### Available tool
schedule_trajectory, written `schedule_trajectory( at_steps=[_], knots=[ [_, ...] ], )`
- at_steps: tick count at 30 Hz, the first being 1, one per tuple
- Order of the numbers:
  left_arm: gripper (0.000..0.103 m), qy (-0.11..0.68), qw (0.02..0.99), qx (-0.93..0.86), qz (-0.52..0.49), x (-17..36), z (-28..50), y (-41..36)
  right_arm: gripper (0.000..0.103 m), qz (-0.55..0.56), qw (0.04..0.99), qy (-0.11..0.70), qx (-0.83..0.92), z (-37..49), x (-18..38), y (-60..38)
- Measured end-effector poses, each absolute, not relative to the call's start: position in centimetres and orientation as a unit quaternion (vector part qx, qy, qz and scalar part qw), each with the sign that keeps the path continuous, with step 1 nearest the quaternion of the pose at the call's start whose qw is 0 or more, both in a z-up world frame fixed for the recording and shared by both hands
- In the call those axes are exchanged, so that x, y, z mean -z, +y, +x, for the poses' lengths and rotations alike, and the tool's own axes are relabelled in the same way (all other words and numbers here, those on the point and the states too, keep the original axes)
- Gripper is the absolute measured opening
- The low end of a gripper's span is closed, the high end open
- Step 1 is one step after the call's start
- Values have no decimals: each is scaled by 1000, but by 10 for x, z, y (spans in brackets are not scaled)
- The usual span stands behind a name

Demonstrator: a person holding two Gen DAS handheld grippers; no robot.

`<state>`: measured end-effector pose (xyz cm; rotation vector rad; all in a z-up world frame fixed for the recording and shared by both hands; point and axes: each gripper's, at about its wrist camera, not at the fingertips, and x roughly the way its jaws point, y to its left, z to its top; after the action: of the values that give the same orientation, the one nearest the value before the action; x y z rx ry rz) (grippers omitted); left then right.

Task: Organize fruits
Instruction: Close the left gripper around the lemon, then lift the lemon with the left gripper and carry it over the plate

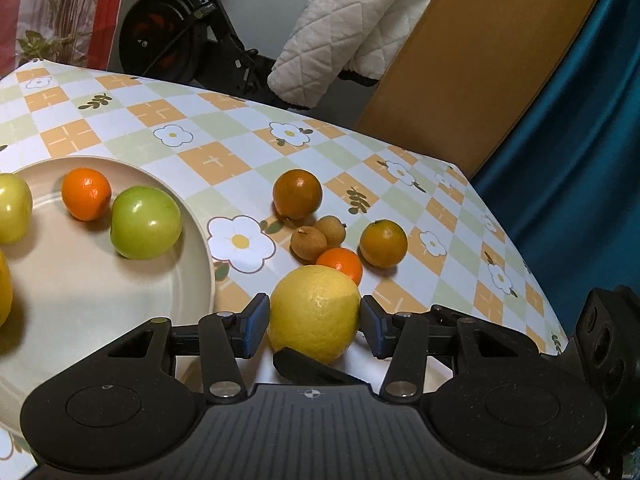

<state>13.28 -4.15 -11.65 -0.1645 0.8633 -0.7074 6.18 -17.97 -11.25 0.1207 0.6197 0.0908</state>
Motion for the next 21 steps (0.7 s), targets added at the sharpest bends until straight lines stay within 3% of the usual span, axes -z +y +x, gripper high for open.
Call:
schedule_trajectory(
  at_steps=[21],
  knots=[
    [50,352,877,287,-156,87,109,12,54,-2,955,279,-95,81,72,-141]
  ],
)
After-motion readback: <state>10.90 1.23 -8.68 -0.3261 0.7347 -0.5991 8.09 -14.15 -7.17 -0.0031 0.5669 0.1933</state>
